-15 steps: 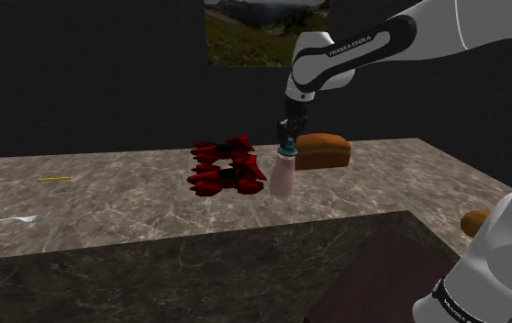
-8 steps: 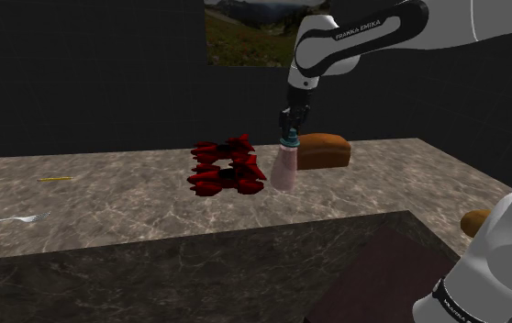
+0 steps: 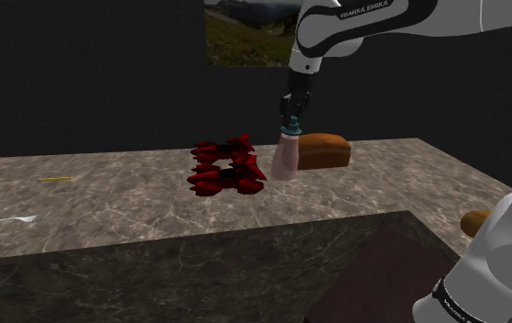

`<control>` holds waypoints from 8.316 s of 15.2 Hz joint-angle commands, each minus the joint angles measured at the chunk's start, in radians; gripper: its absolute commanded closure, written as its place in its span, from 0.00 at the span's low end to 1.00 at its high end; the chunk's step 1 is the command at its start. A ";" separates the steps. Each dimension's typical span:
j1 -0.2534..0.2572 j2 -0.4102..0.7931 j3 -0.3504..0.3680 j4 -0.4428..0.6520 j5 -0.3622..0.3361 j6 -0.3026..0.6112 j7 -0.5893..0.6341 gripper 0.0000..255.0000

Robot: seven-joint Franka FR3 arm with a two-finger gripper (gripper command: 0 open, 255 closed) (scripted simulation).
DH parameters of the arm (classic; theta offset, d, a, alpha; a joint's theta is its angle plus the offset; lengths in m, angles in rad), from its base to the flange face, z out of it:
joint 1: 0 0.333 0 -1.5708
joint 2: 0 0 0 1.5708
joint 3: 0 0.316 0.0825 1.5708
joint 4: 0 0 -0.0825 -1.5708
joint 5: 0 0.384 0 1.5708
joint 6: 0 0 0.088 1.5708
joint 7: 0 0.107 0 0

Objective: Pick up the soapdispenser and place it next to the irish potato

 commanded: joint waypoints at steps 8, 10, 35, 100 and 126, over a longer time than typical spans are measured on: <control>-0.001 -0.003 -0.001 0.120 -0.001 -0.123 0.003 1.00; -0.001 -0.001 -0.001 0.150 -0.001 -0.150 0.004 1.00; -0.004 0.131 -0.004 0.666 0.004 -0.535 0.012 1.00; 0.707 -0.456 -1.891 0.987 -0.435 -0.837 -1.402 1.00; 0.252 -0.300 -1.728 0.353 -0.263 -0.378 -1.470 1.00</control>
